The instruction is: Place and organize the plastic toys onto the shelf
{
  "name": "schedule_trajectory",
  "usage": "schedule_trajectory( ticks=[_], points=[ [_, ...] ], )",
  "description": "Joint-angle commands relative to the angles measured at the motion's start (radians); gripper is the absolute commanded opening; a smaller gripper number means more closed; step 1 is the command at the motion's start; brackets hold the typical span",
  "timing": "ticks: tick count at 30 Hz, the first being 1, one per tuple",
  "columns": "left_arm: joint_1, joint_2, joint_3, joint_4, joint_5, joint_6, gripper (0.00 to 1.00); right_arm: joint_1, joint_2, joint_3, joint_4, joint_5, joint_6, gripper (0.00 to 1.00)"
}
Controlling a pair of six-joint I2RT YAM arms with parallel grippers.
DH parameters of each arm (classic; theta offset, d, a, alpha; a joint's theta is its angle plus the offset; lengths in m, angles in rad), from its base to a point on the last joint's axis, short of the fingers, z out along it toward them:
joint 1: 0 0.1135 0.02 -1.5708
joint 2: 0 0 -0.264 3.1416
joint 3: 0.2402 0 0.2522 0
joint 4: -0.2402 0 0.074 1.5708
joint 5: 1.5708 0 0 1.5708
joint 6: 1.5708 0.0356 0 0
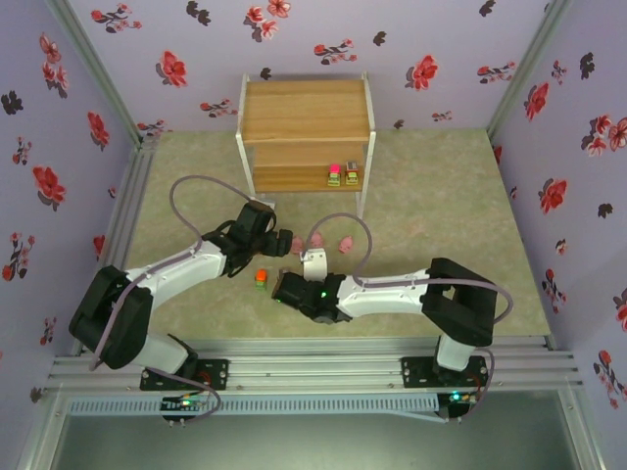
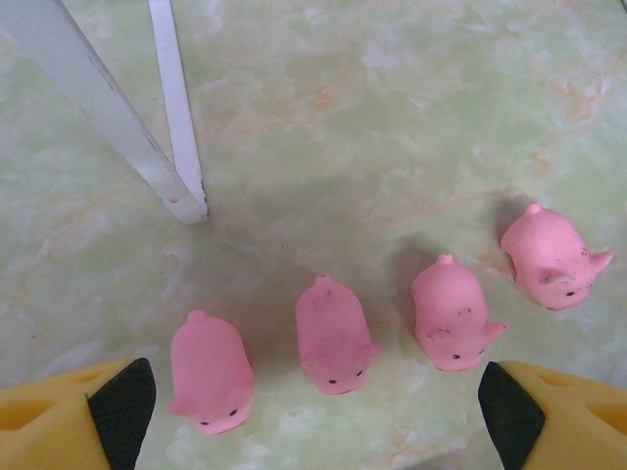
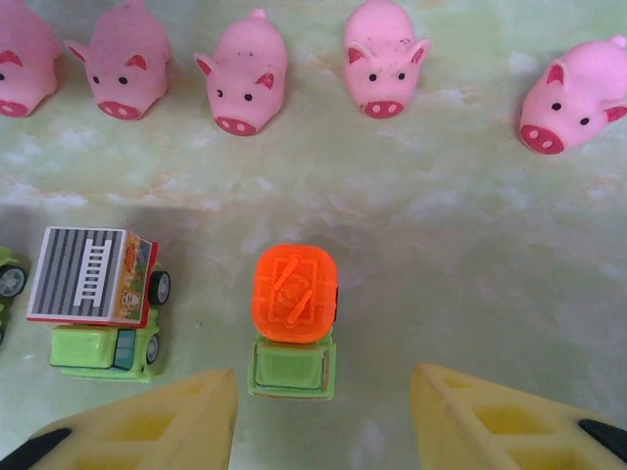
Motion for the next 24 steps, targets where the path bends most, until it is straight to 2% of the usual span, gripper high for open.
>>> schedule_trajectory(
  ticks=[1, 24],
  points=[
    [0.007, 0.003, 0.019, -0.01, -0.016, -0.017, 0.9, 0.014, 0.033, -0.014, 0.042, 0.027, 0.033, 0.31],
    [0.008, -0.007, 0.005, 0.01, 0.001, -0.017, 0.9, 0.012, 0.135, 0.023, 0.053, 0.065, 0.058, 0.25]
  ],
)
